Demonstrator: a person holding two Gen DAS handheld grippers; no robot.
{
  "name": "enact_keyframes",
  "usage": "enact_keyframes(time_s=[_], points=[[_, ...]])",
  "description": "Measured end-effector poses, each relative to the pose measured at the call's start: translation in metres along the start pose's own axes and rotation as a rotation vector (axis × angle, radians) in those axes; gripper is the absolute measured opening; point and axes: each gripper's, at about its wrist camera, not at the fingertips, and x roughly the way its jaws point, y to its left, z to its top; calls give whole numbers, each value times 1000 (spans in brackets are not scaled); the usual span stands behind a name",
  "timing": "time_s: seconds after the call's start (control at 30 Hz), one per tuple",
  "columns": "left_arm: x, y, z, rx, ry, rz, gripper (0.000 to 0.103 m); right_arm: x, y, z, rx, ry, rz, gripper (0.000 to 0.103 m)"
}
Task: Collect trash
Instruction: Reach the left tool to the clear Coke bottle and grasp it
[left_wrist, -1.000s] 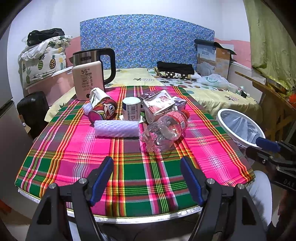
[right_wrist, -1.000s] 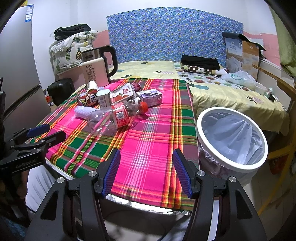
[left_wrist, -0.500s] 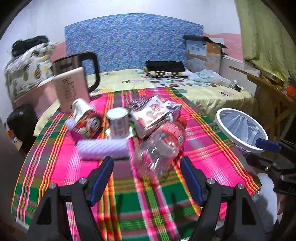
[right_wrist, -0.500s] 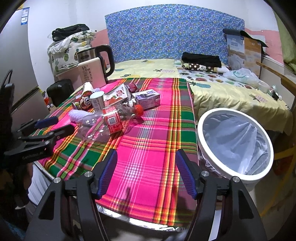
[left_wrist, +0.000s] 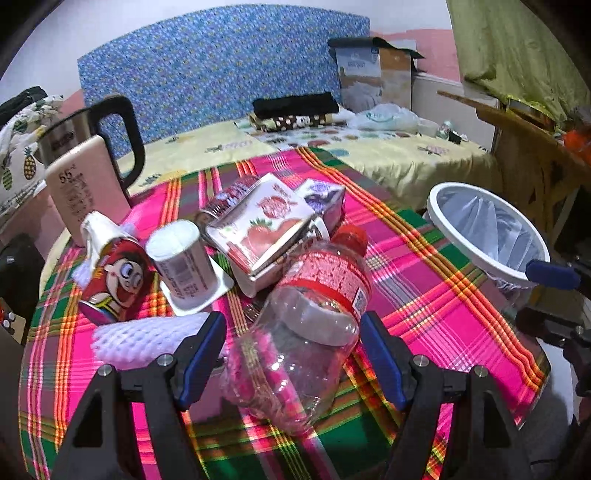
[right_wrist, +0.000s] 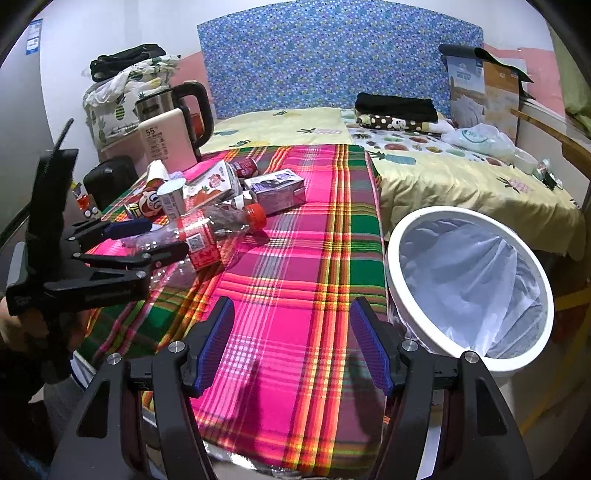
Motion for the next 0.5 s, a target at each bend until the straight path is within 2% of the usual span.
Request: enact_keyframes(time_s=[0.2,0.3,0.5], points=[[-1,2,-5,-16,-5,-10,74,5,-2,3,8,6,1,67],[-8,6,-10,-51,-14,-39,73,6,-4,5,15,4,-1,67],[-27,14,-20,-109,-47,-52,71,6,-4,7,19,5,-2,67]])
